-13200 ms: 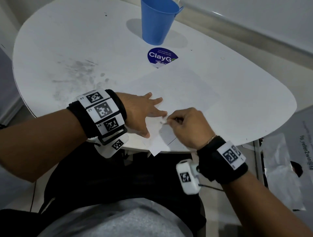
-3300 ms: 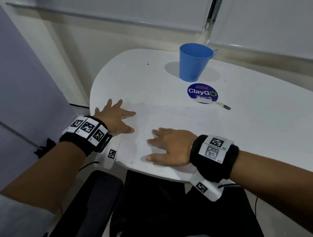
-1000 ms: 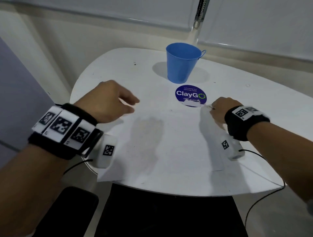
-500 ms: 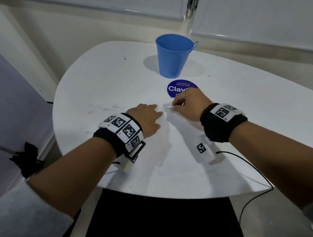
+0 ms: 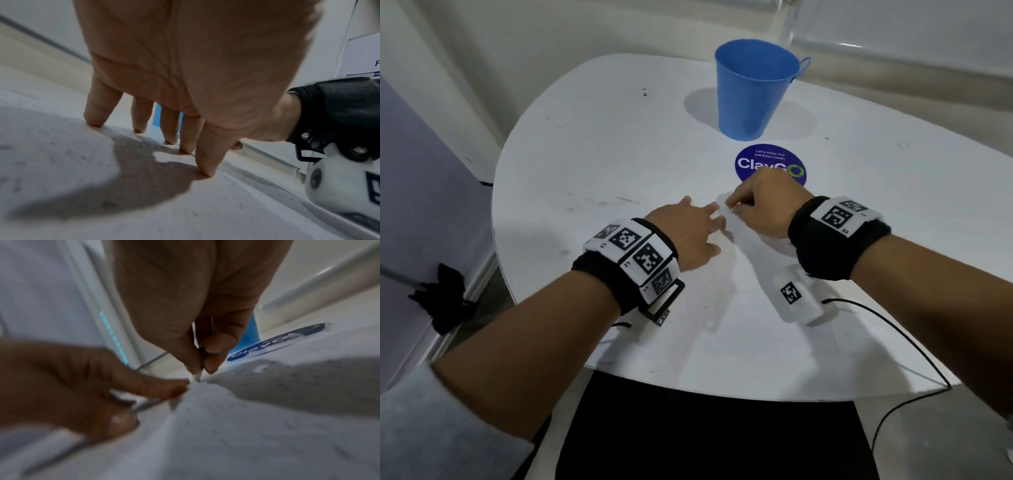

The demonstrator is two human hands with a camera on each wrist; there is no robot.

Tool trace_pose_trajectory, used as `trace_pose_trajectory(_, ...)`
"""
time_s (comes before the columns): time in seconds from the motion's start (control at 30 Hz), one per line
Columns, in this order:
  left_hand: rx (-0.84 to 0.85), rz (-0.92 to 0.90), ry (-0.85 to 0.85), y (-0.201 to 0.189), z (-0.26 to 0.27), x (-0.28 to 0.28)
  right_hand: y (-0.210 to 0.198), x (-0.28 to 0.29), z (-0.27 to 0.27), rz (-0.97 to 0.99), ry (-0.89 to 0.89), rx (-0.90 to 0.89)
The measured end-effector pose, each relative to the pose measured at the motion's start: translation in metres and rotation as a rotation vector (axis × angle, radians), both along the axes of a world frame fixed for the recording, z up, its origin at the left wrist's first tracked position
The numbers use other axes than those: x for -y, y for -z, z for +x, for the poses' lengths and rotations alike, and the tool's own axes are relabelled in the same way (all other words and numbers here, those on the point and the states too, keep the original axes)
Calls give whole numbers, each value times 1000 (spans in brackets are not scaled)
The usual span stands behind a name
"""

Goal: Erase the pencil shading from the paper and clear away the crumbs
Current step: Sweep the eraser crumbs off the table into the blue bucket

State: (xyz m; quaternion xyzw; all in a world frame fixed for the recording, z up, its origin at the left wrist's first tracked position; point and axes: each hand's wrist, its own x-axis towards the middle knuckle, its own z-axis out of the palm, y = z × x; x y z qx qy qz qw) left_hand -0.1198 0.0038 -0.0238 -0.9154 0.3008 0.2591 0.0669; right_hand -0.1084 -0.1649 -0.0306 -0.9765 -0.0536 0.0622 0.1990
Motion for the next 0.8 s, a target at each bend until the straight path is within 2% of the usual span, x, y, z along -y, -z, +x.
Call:
trace_pose_trajectory(0.1, 10, 12, 14, 3, 2, 0, 2, -8, 2, -73, -24, 5)
trace_pose_trajectory(0.43, -14, 50, 13, 3, 2, -1, -2, -1, 1, -114, 3, -20)
trace_pose_trajectory(0.53, -25, 42, 6, 3, 3, -1, -3, 0, 1, -71, 29, 0)
trace_pose_trajectory(0.8, -14, 38, 27, 5, 4, -1, 0, -5, -7, -162, -47, 35)
